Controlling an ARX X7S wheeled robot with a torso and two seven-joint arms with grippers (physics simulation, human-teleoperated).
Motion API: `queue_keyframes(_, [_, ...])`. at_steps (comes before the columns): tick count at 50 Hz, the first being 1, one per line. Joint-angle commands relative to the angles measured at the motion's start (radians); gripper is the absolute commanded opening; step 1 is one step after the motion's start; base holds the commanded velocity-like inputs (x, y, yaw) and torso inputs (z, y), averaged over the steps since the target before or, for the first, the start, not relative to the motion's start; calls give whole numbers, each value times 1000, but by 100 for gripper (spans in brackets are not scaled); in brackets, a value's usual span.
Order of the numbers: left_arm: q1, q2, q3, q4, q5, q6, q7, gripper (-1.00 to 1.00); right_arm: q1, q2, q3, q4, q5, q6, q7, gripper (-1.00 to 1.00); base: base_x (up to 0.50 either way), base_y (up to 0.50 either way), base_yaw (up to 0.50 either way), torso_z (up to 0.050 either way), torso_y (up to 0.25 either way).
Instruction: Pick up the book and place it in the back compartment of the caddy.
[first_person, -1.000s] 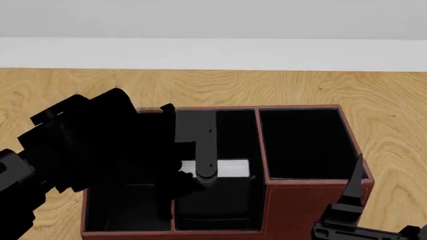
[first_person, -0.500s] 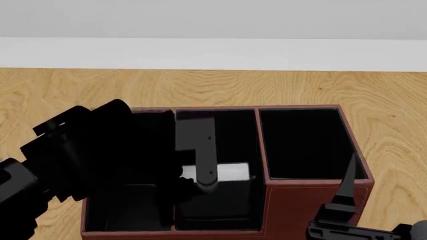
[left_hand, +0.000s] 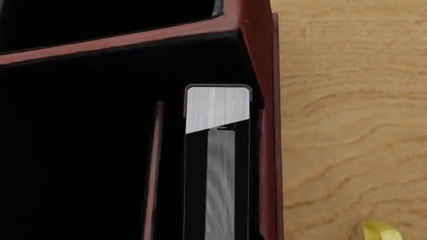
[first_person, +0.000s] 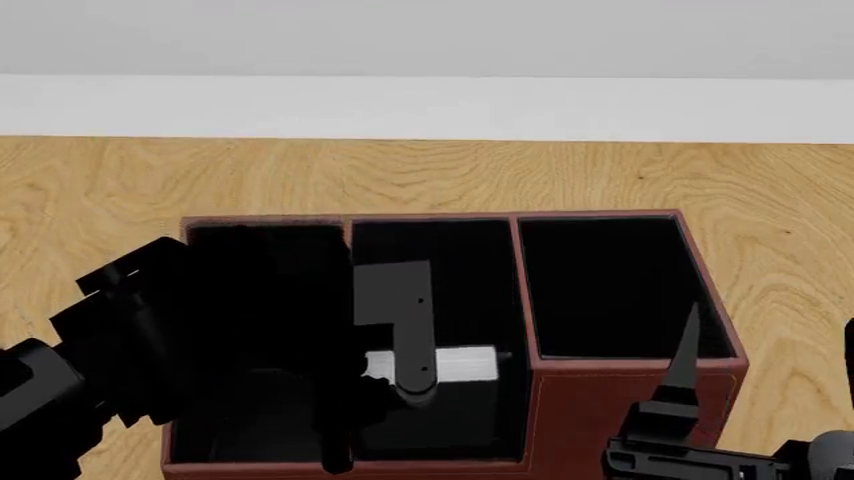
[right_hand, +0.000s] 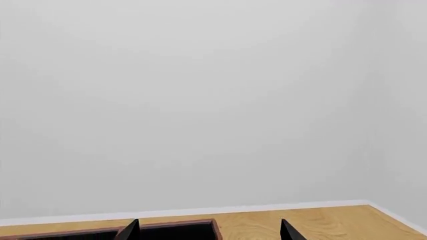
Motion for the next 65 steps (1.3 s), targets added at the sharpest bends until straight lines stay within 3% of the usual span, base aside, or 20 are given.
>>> queue_keyframes(1, [4,2,-34,10,-20,0,-40,-100,3,2,-4,1,2,3,2,100,0,0,0,0,0])
queue_keyframes(10, [13,2,-36,3,-20,16,-88,-100,8,4,-10,1,4,7,5,100,0,0,0,0,1])
queue_keyframes(11, [8,2,-35,3,-24,8,-77,100,8,4,-10,1,4,7,5,100,0,0,0,0,0])
queue_keyframes(30, [-16,2,-39,1,-88,-10,-141,100,12,8,-24,14,2,-7,-9,100,0,0,0,0,0])
queue_keyframes(43, [-30,2,-41,-11,-124,19,-197,100,8,9,-24,25,0,-26,-17,100,0,0,0,0,0])
queue_keyframes(52, [-49,2,-44,-28,-165,65,-306,100,13,11,-30,14,3,-17,-13,100,0,0,0,0,0])
queue_keyframes(65, [-72,2,-46,-42,-216,92,-333,100,14,12,-33,14,6,-20,-12,100,0,0,0,0,0])
